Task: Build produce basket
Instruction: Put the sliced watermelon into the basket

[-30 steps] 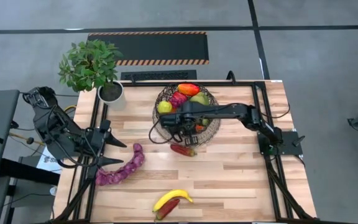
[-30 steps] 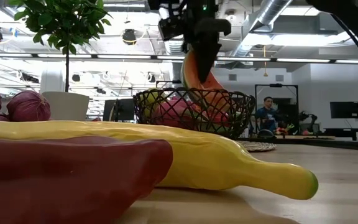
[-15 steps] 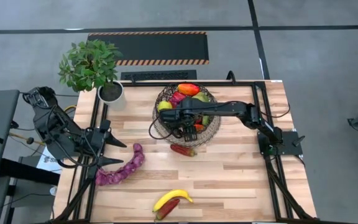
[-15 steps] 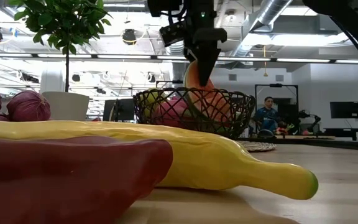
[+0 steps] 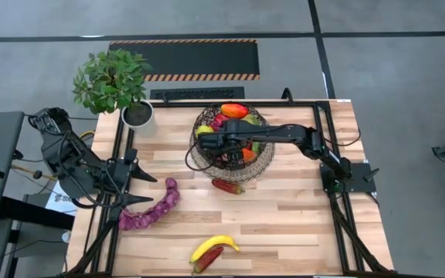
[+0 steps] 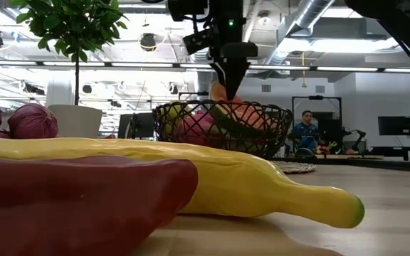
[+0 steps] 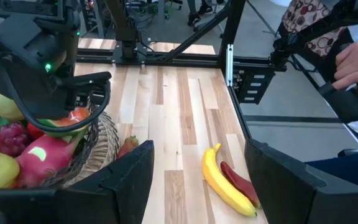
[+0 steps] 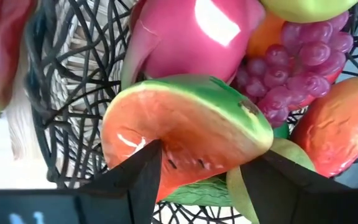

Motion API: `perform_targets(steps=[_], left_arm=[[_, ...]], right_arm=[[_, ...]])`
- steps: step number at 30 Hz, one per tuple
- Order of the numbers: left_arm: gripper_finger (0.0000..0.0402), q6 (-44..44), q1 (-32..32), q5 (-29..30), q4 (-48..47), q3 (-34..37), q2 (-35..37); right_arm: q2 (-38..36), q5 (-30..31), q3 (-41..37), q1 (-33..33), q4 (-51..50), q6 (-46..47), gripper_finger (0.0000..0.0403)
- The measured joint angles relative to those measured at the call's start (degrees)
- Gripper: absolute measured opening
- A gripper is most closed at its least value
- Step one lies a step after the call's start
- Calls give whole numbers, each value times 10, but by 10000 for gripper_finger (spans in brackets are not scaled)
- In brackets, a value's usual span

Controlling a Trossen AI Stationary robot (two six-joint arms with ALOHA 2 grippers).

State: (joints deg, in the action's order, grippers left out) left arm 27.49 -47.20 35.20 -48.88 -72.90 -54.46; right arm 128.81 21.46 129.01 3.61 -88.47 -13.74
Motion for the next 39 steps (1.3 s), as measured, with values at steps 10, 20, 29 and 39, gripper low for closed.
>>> perform_targets(steps=[10,20,29,39], left_arm=[[237,0,0,2,-17,0,0],[237,0,0,23,-19,0,0],[237,1,0,39,-31,0,0],[237,7,0,45,-33,0,0]], right_arm=[[0,-16,0,-16,-15,-73,231],[-1,72,0,-33,8,-73,230],[-4,24,0,-52,12,-71,230],[-2,17,0,-17,31,-44,230]])
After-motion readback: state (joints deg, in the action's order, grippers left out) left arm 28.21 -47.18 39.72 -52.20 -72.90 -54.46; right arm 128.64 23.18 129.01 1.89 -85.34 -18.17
